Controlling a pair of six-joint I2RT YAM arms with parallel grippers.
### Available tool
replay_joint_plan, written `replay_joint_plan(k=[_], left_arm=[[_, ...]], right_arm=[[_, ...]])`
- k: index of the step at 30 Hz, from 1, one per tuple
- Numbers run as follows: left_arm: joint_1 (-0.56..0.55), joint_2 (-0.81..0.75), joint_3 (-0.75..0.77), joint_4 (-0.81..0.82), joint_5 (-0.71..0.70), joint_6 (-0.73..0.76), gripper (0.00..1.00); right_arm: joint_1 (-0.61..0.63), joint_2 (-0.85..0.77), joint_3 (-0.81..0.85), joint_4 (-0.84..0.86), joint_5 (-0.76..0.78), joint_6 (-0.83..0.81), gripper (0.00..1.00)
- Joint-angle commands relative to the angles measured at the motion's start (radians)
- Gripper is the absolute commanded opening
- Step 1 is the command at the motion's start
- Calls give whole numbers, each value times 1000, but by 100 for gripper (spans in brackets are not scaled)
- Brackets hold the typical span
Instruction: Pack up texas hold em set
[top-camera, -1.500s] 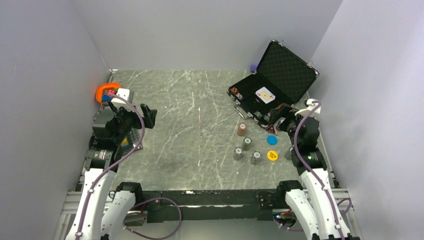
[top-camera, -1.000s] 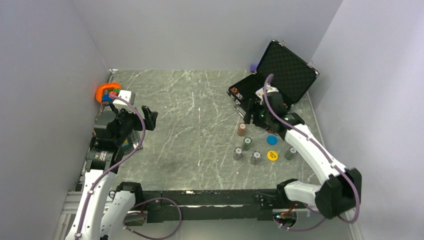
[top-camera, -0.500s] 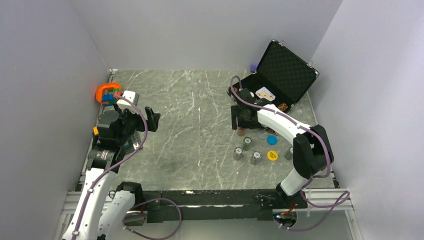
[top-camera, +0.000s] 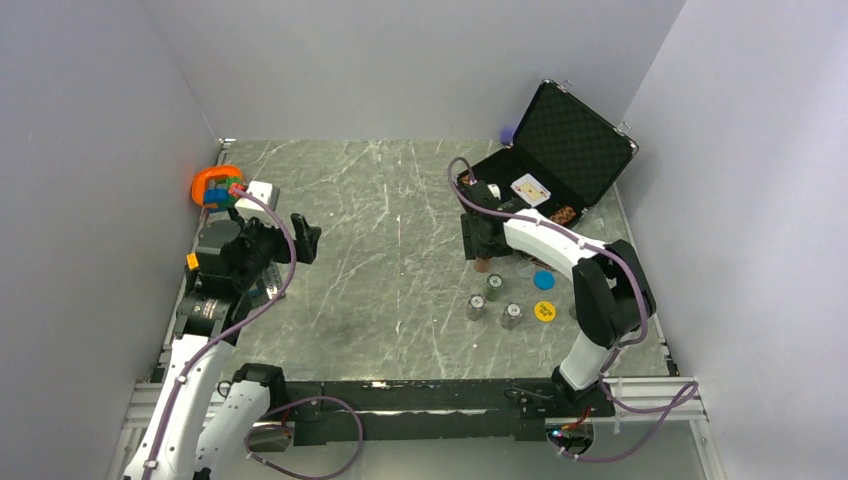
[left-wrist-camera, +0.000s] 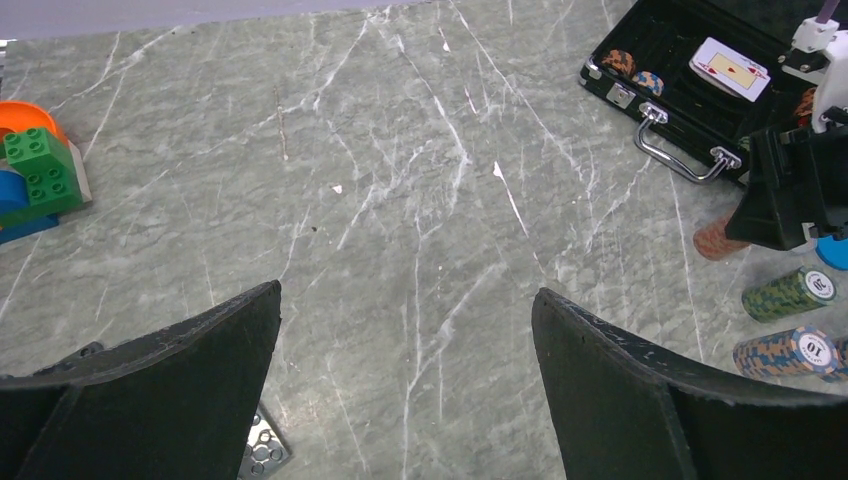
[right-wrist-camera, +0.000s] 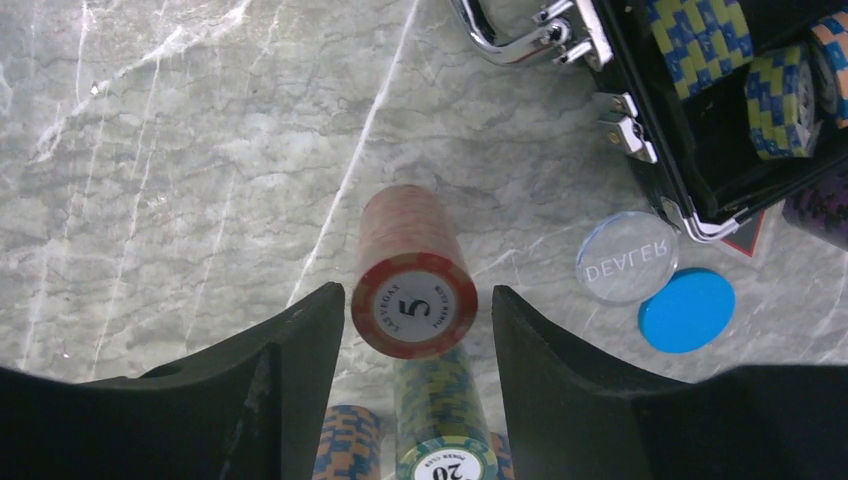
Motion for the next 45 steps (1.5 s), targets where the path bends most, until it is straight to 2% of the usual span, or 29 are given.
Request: replay_joint_plan(k=[1,5,7,8,11,13,21,31,36,43,45], left_arm=[[-5,2,2,12,-16,8,99],[-5,1,3,7,-24,7,99],[-7,0,6,3,-31,7,99],[-7,-2,7,-1,-38,7,99],[-10,-4,10,-6,-60,4,99],[-13,-6,10,-6,-62,4,99],[-29,-7,8,-4,-64,4,99],[-49,-5,7,-5,-66,5,99],[-54,-2,6,-4,-67,5,99],[-58,4,5,-3,-63,5,99],[-58,7,5,-3,-63,5,99]], right_arm=[[26,19,25,50,47,-35,59],[36,40,26,49,60,-43,54],[39,45,28,41,68,-43,48],[42,44,26,38,73,-44,42],[50,31,26,31,104,-54,13],[54,18,33,28,121,-68,0],[39,-43,138,64,271,-202,0],[-113,4,304,157,221,-283,0],[-127,-17,223,298,366,-403,0],[-188,-46,59,491,383,-530,0],[-200,-28,59,481,381,-538,0]])
